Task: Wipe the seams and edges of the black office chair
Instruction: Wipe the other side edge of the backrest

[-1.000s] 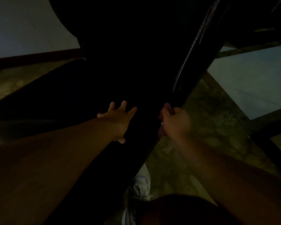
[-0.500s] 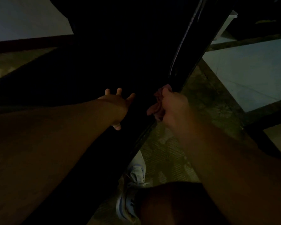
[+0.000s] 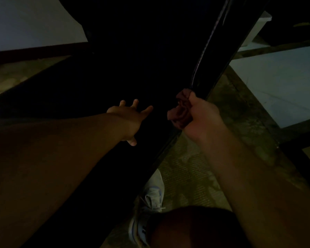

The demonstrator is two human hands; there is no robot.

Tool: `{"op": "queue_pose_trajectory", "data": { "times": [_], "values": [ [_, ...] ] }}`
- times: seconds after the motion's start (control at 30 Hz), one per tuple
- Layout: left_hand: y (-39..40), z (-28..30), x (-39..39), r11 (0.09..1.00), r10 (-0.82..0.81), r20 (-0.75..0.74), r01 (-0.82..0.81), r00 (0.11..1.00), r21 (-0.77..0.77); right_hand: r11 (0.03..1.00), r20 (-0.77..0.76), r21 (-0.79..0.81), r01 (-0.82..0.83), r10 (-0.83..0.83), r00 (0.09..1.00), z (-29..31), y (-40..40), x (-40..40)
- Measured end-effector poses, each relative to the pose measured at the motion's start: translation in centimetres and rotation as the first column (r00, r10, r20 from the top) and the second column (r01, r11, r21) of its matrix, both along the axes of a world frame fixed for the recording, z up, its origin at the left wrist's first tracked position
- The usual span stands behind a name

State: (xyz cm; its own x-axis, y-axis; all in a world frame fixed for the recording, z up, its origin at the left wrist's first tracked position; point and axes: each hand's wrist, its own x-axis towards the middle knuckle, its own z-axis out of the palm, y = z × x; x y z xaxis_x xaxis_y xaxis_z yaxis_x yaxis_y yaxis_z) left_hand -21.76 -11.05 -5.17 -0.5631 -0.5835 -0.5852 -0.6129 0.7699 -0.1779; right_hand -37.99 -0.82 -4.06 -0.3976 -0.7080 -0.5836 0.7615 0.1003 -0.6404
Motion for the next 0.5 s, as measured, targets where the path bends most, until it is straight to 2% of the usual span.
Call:
{"op": "queue_pose_trajectory", "data": {
  "times": [0.13, 0.23, 0.4, 0.5],
  "values": [
    [-0.2, 0.2, 0.0, 0.999, -0.030, 0.014, 0.030, 0.999, 0.013, 0.990, 0.142, -0.142, -0.027, 0.048, 0.989, 0.0, 0.1, -0.2],
    [-0.3, 0.5, 0.0, 0.999, -0.027, 0.022, 0.027, 0.999, 0.031, 0.996, 0.019, -0.077, -0.037, 0.038, 0.999, -0.2, -0.2, -0.2],
    [-0.2, 0.6, -0.1, 0.999, -0.006, 0.031, 0.004, 0.999, 0.047, 0.999, -0.046, -0.012, 0.038, -0.039, 0.998, -0.1, -1.0, 0.2],
    [-0.2, 0.8, -0.1, 0.998, 0.010, 0.037, -0.012, 0.999, 0.064, 1.000, -0.133, 0.000, -0.009, 0.009, 0.991, 0.5, -1.2, 0.8]
  ]
}}
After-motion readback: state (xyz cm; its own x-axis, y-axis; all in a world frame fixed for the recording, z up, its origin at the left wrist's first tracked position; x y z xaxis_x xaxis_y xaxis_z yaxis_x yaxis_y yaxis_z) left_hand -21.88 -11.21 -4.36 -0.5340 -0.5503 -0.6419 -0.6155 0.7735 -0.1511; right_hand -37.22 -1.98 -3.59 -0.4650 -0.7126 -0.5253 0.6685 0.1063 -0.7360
